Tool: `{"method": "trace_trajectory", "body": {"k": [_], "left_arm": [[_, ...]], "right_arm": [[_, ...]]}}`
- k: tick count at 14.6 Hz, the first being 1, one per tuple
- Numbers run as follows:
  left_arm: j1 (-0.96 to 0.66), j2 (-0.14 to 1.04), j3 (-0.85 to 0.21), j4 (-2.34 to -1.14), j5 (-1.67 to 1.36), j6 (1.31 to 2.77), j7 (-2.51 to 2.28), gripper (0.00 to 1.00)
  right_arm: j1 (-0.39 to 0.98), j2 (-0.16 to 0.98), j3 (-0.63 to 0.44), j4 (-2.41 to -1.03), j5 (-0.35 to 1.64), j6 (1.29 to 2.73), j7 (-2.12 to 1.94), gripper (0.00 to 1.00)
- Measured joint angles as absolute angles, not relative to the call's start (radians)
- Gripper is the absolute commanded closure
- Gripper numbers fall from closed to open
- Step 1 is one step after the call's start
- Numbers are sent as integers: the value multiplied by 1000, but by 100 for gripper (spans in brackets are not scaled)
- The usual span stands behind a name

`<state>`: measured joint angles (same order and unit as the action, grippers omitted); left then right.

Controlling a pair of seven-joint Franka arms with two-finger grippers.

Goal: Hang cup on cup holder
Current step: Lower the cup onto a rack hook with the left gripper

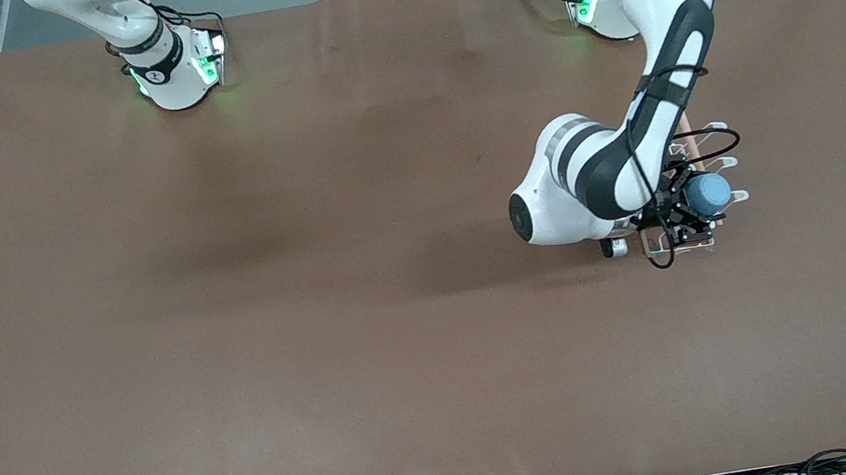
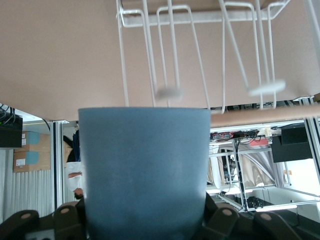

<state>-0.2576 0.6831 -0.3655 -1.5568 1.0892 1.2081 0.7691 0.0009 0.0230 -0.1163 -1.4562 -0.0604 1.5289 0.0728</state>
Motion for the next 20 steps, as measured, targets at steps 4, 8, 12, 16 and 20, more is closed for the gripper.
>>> {"method": "trace_trajectory", "body": {"k": [4, 8, 12, 16, 20], "left_arm": [[-283, 704, -365, -1592, 1143, 1174, 743, 97], [-291, 709, -365, -1613, 1160, 1157, 722, 97], [-285, 745, -364, -1632, 1152, 1164, 681, 97], [-287, 775, -364, -1636, 1152, 1161, 664, 96], [-287, 786, -365, -1641, 1152, 1161, 623, 88]], "right_arm": [[-17, 26, -114, -1459, -60, 1524, 73, 0], [-17, 29, -98, -1459, -59, 1524, 73, 0], [-15, 29, -94, -1462, -19, 1520, 73, 0], [-15, 30, -94, -1464, -10, 1517, 73, 0], [-5, 30, -90, -1464, -9, 1503, 70, 0]]}}
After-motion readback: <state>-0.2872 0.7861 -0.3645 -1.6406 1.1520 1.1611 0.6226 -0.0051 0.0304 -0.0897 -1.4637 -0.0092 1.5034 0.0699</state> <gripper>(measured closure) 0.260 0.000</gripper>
